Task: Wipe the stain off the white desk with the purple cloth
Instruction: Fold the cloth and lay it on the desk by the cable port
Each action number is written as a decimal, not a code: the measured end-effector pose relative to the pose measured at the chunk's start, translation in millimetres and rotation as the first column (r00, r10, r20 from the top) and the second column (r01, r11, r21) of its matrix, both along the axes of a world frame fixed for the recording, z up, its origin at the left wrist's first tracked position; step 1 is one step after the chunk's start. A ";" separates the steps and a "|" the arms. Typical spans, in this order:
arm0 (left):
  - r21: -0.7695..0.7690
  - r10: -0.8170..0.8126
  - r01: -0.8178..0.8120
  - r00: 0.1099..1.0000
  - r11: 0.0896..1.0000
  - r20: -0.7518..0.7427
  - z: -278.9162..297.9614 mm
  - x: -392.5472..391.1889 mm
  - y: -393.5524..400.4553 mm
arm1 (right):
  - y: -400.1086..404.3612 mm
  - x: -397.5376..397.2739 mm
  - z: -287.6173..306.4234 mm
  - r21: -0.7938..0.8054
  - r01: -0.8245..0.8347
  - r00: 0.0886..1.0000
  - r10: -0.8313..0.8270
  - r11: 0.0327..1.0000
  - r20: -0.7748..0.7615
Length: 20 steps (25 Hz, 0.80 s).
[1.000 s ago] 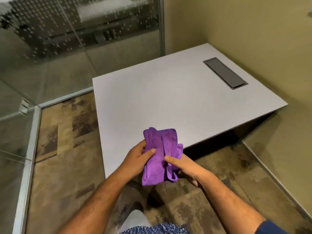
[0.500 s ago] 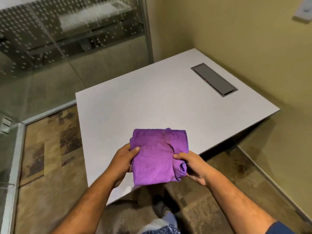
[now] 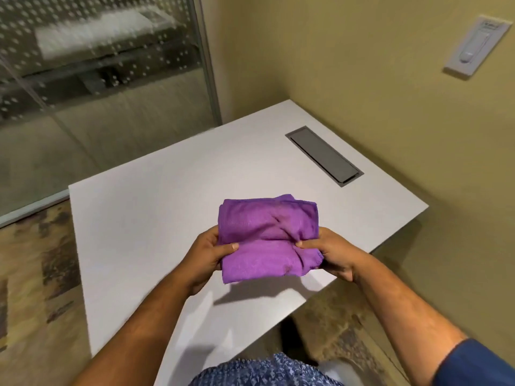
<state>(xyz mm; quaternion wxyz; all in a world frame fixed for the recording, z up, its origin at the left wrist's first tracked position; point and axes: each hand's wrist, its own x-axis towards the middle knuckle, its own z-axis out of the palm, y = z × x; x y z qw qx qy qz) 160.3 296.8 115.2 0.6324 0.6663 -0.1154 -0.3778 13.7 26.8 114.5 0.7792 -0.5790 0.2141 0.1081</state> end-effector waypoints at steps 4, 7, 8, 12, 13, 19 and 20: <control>-0.097 0.050 -0.061 0.992 0.993 -0.112 -6.3 15.2 -54.1 | -50.1 27.5 5.3 -0.056 0.018 0.997 -0.014 0.998 0.071; -0.152 0.153 -0.199 0.951 0.968 -0.269 -25.6 18.2 -96.5 | -104.1 45.4 -5.9 -0.004 0.056 0.998 -0.056 0.998 0.018; -0.174 0.191 -0.263 0.919 0.949 -0.345 -32.7 18.0 -109.6 | -121.8 49.8 -13.6 0.045 0.071 0.997 -0.071 0.996 0.003; -0.020 0.346 -0.370 0.884 0.929 -0.315 -52.2 14.7 -193.4 | -215.6 64.4 -45.7 0.307 0.197 0.977 -0.162 0.931 -0.137; 0.050 0.372 -0.371 0.899 0.927 -0.233 -56.2 11.8 -213.5 | -236.4 67.1 -53.5 0.320 0.212 0.971 -0.161 0.923 -0.179; 0.191 0.498 -0.477 0.863 0.858 -0.082 -67.0 8.2 -321.8 | -328.8 84.7 -90.0 0.218 -0.052 0.944 0.119 0.975 -0.308; 0.202 0.493 -0.473 0.868 0.858 -0.063 -68.3 8.3 -335.9 | -338.5 86.2 -93.1 0.184 -0.113 0.922 0.172 0.976 -0.348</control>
